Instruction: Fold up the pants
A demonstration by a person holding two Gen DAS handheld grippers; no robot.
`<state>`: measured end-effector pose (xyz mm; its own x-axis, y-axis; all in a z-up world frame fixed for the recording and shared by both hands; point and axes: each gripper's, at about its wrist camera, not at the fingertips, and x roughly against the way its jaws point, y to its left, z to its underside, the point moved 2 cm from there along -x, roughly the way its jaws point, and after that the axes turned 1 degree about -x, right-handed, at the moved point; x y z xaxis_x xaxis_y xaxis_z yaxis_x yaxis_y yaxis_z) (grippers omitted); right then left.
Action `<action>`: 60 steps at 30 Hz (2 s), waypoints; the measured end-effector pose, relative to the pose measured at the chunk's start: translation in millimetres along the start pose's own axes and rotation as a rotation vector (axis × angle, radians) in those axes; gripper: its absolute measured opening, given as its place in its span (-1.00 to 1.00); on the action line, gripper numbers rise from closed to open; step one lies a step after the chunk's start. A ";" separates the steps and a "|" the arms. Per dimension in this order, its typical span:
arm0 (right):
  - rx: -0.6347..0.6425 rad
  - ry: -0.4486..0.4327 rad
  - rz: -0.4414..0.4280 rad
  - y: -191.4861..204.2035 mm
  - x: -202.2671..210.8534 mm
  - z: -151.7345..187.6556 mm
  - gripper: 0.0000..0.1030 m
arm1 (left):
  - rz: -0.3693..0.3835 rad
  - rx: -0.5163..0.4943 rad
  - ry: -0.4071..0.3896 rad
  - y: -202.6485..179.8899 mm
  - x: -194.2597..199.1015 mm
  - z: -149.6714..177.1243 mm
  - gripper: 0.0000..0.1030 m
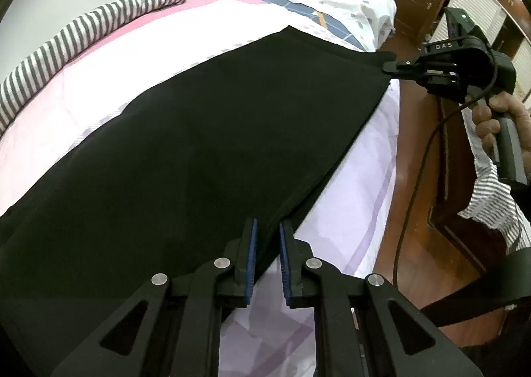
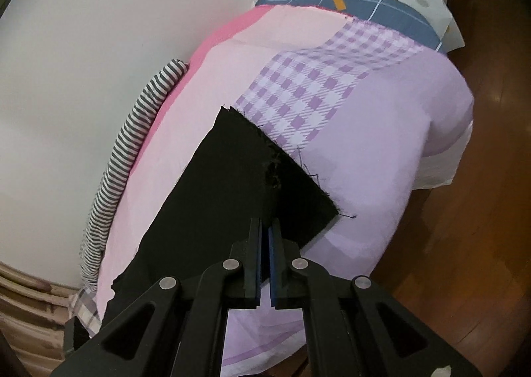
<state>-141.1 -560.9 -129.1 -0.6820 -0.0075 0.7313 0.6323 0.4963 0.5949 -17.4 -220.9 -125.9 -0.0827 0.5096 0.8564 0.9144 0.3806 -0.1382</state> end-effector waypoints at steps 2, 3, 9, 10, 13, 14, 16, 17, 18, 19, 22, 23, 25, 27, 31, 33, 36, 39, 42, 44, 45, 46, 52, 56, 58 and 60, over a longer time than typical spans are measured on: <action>-0.008 0.016 0.024 -5.7 -5.5 1.7 -0.94 | -0.003 -0.005 0.006 0.0 -3.3 0.6 -0.74; -0.012 0.021 0.032 -8.3 -8.4 2.0 -0.94 | -0.003 -0.006 0.006 0.3 -4.4 0.6 -0.74; -0.017 0.058 0.087 -12.7 -14.8 1.3 -0.83 | 0.032 0.042 -0.004 8.3 -3.6 0.5 -0.68; -0.013 0.055 0.101 -11.8 -12.1 0.2 -0.78 | 0.047 0.062 -0.005 10.5 -3.2 0.3 -0.67; -0.007 0.008 0.141 -7.6 6.4 -6.0 -0.48 | 0.090 0.114 -0.007 17.7 2.4 -1.8 -0.53; -0.001 -0.020 0.167 -4.5 15.9 -9.0 -0.46 | 0.095 0.124 -0.018 19.7 6.1 -2.4 -0.45; 0.050 -0.065 0.190 9.5 30.3 -15.0 -0.46 | 0.087 0.152 -0.062 28.7 20.2 -4.0 -0.35; 0.086 -0.072 0.190 20.1 33.4 -16.9 -0.46 | 0.083 0.167 -0.092 35.2 29.5 -4.0 -0.31; 0.124 -0.071 0.185 32.0 33.7 -18.2 -0.46 | 0.067 0.186 -0.122 43.6 39.3 -3.4 -0.25; 0.177 -0.064 0.169 49.2 32.5 -18.6 -0.46 | 0.037 0.214 -0.153 55.9 51.1 -1.4 -0.23; 0.351 0.027 0.064 115.8 8.1 -9.0 -0.46 | -0.078 0.282 -0.218 93.2 79.4 9.7 -0.21; 0.417 0.067 0.021 143.2 -5.6 -1.4 -0.46 | -0.116 0.307 -0.232 106.0 86.8 15.3 -0.20; 0.536 0.154 -0.055 193.8 -34.3 17.2 -0.46 | -0.196 0.386 -0.251 137.3 102.8 31.6 -0.20; 0.626 0.240 -0.128 239.9 -63.0 38.8 -0.46 | -0.264 0.457 -0.259 164.2 115.0 51.2 -0.20; 0.795 0.425 -0.237 326.7 -124.7 90.4 -0.46 | -0.352 0.574 -0.247 206.1 128.1 93.2 -0.20; 0.871 0.521 -0.262 362.2 -155.1 118.0 -0.46 | -0.377 0.613 -0.234 217.6 130.7 112.7 -0.20; 0.959 0.619 -0.272 396.5 -185.1 155.4 -0.46 | -0.402 0.651 -0.217 228.2 130.2 134.5 -0.20; 1.019 0.673 -0.270 418.2 -207.5 178.7 -0.46 | -0.400 0.690 -0.197 235.4 127.3 156.8 -0.20; 1.075 0.709 -0.241 430.7 -231.4 195.4 -0.46 | -0.375 0.721 -0.208 233.3 124.2 171.6 -0.20; 1.100 0.729 -0.225 436.1 -244.9 198.6 -0.46 | -0.370 0.720 -0.215 228.7 124.3 175.6 -0.20; 1.112 0.734 -0.215 437.0 -251.0 201.6 -0.42 | -0.370 0.719 -0.216 227.8 125.5 178.0 -0.20; 1.119 0.738 -0.209 438.2 -256.3 204.6 -0.41 | -0.370 0.716 -0.214 225.8 125.4 180.5 -0.20; 1.170 0.724 -0.243 443.9 -256.0 213.6 -0.81 | -0.344 0.736 -0.234 217.2 135.7 194.5 -0.21; 1.168 0.635 -0.234 452.7 -259.8 208.9 -0.90 | -0.342 0.749 -0.242 213.7 137.9 198.6 -0.21; 1.157 0.619 -0.217 451.1 -270.0 206.8 -0.92 | -0.351 0.747 -0.240 210.4 138.3 199.5 -0.21; 1.129 0.616 -0.222 450.5 -278.0 205.8 -0.92 | -0.357 0.744 -0.238 208.4 138.5 200.9 -0.21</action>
<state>257.8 -156.5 -133.0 -0.2617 -0.4273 0.8654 -0.3323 0.8817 0.3349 82.0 84.1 -136.0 -0.4733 0.3796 0.7949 0.3269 0.9136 -0.2417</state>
